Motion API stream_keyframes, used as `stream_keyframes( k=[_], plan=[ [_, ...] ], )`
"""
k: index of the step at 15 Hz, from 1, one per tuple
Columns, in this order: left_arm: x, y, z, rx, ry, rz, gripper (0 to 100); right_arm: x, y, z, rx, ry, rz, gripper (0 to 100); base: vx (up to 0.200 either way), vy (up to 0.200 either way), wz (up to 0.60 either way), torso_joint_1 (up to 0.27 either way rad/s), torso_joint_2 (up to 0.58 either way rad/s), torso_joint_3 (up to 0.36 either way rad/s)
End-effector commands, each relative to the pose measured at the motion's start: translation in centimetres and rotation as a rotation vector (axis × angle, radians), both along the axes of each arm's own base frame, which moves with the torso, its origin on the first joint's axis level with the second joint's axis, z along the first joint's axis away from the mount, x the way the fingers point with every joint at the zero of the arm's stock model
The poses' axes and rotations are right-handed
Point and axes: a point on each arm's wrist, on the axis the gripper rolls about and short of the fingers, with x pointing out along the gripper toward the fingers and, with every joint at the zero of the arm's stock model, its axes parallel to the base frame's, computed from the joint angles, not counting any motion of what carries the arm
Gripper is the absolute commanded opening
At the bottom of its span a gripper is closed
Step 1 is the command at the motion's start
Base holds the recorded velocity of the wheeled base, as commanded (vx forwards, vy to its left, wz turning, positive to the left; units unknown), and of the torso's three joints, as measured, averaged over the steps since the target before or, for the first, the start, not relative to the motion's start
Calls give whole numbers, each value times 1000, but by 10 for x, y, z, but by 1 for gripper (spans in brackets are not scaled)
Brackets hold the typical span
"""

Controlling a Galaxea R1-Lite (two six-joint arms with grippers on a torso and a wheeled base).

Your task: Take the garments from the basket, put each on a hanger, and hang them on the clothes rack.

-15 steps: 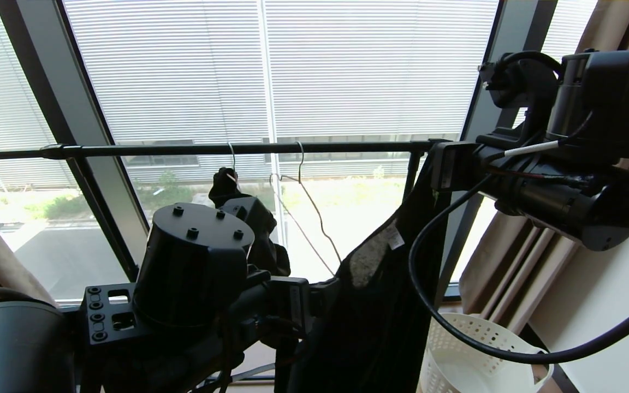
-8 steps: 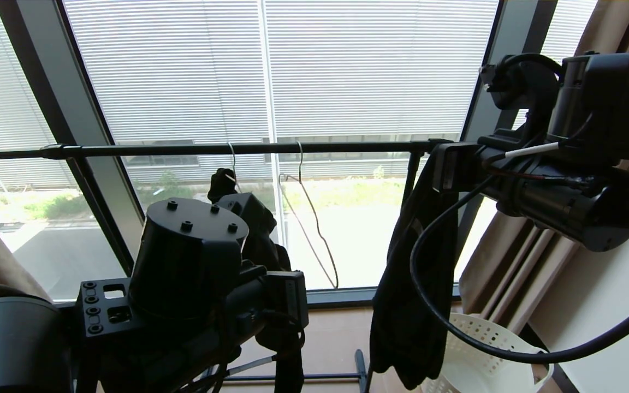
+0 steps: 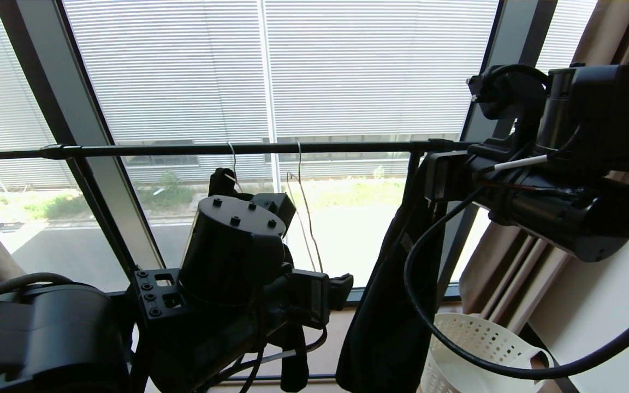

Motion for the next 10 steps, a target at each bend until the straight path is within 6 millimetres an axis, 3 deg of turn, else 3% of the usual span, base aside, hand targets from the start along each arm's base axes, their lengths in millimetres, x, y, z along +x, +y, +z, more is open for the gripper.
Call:
stream_keyframes(
  k=[1,5,10],
  plan=[
    [4,-14,-5,8,9,-16,100,-2,7,-4,-8,9,20,0,0,0,0,0,0,0],
    [16,-29,-20,35,30,-16,100,-16,23,-5,-5,12,88,0,0,0,0,0,0,0],
    [23,-40,-20,25,24,-19,100,-34,39,-8,-9,21,156,0,0,0,0,0,0,0]
  ],
)
